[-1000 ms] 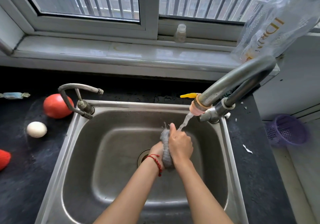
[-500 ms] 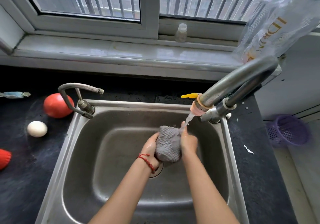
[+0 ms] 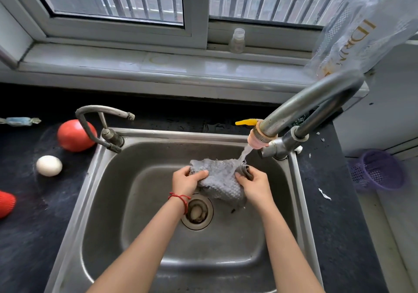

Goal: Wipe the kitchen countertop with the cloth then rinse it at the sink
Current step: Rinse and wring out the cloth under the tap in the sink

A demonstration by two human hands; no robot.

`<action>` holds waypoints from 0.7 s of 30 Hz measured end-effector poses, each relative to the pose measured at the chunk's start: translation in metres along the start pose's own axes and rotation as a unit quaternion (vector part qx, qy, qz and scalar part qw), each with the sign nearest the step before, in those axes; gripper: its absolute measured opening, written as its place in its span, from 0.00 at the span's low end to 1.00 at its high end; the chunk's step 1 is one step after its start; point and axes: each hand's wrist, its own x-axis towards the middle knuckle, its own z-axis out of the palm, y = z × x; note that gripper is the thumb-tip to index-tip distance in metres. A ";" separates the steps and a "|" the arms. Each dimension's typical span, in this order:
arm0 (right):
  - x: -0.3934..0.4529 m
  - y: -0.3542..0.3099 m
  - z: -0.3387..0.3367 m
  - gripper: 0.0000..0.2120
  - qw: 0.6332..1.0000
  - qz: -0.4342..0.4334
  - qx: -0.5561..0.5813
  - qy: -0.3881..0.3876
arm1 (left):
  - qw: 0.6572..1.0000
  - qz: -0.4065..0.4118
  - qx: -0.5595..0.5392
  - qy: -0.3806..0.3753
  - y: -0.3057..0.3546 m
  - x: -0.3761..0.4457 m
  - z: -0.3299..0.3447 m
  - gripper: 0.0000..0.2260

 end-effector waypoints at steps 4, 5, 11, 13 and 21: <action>-0.005 0.002 0.010 0.13 0.980 -0.009 -0.164 0.115 | 0.979 0.139 0.093 0.118 0.006 -0.010 0.006 0.08; -0.007 0.002 0.012 0.16 0.974 -0.006 -0.173 0.144 | 0.979 0.157 0.076 0.108 0.006 -0.013 0.008 0.08; -0.002 0.004 0.017 0.20 0.980 0.015 -0.016 0.196 | 0.979 0.191 0.064 0.030 0.006 -0.015 0.013 0.07; 0.000 0.006 0.019 0.18 0.981 0.026 0.037 0.189 | 0.985 0.158 0.073 0.013 0.010 -0.011 0.012 0.10; 0.005 -0.001 0.015 0.06 0.961 0.085 0.259 0.051 | 0.959 -0.104 -0.229 -0.132 0.006 -0.007 -0.011 0.06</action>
